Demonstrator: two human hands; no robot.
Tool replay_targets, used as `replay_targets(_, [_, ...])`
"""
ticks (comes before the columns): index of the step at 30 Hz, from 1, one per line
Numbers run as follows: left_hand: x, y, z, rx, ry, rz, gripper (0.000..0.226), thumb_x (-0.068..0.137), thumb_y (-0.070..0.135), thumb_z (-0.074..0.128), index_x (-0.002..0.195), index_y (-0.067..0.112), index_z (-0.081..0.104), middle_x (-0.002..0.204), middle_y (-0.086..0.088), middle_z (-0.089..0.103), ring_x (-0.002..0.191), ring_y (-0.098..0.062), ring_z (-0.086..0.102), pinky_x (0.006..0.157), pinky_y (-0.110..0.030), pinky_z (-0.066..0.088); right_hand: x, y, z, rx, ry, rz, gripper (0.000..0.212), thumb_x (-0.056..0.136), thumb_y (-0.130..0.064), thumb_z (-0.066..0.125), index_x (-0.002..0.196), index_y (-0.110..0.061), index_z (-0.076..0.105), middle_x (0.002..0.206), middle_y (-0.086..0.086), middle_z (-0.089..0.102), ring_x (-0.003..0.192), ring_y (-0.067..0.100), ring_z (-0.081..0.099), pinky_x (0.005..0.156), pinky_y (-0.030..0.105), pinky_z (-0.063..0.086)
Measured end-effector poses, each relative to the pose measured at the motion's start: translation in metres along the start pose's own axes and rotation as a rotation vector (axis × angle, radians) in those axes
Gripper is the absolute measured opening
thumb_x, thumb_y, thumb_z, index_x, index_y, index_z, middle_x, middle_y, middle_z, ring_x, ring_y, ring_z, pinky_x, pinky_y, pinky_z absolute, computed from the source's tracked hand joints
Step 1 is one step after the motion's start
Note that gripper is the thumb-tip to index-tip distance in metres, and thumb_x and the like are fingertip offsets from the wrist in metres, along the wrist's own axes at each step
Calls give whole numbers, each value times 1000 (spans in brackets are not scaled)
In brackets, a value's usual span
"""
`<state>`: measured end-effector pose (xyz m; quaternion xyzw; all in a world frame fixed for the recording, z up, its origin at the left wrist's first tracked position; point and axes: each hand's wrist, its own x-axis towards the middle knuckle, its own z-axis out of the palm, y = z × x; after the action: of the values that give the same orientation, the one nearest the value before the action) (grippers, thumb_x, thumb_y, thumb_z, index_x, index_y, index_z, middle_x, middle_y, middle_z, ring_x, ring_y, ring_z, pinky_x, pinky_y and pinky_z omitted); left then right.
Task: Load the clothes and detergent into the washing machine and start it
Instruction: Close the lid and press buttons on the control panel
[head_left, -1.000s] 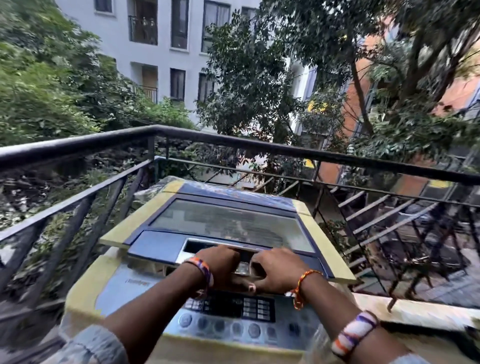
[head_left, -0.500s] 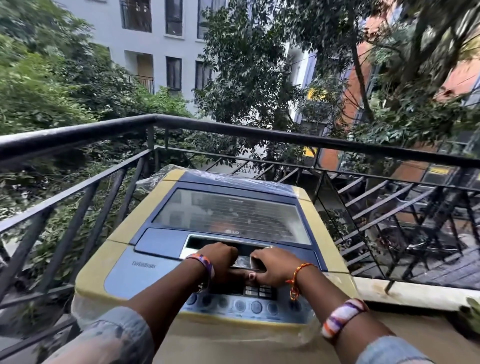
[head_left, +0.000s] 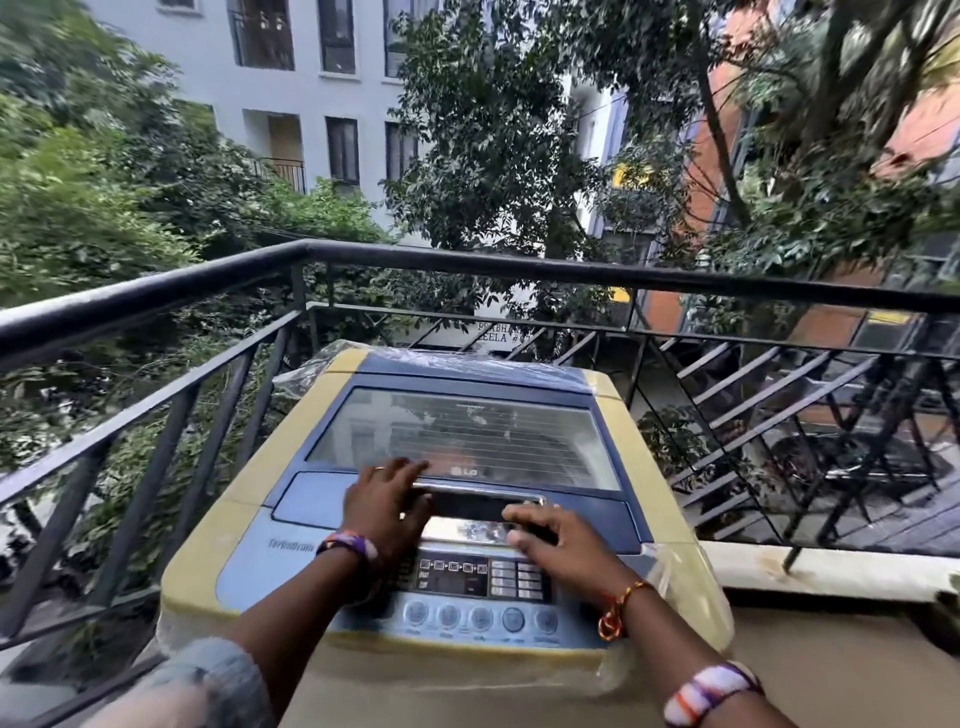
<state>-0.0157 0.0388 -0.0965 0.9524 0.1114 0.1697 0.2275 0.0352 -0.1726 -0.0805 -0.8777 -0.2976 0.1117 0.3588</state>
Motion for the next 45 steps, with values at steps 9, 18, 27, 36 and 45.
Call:
replay_targets(9, [-8,-18,-18,223,-239,-271,82,83,70,34,149,27,11,159,2,-1,147,-18,-5,118,-46,1,-4,5,11,-240,191,212,75,95,-42,39,147,-20,-10,158,4,2,146,19,5,117,30,5])
replay_targets(18, [12,-21,-17,199,-259,-294,80,81,72,34,148,37,7,159,3,-7,147,-18,-12,117,-47,-3,31,5,2,-407,-1,278,61,97,-45,30,148,-27,1,156,6,-16,144,20,-16,117,37,-6])
replay_targets(27, [9,-18,-25,206,-382,-265,93,76,75,40,149,31,1,158,-3,-12,146,-22,-15,117,-50,-4,22,1,-8,-425,-135,268,68,95,-51,30,148,-23,-3,155,8,-18,144,23,-16,117,37,-5])
replay_targets(36, [11,-18,-21,154,-240,-272,98,66,78,50,147,34,16,159,3,0,147,-18,-6,117,-48,-1,27,-1,-13,-378,-104,236,73,92,-51,40,148,-24,2,156,9,-14,144,25,-13,117,39,-2])
replay_targets(45, [10,-21,-19,214,-194,-255,99,66,83,43,147,33,16,159,3,3,147,-18,-2,118,-49,2,-9,28,-21,82,188,101,38,93,-2,45,130,-12,51,145,1,39,140,13,26,109,18,16])
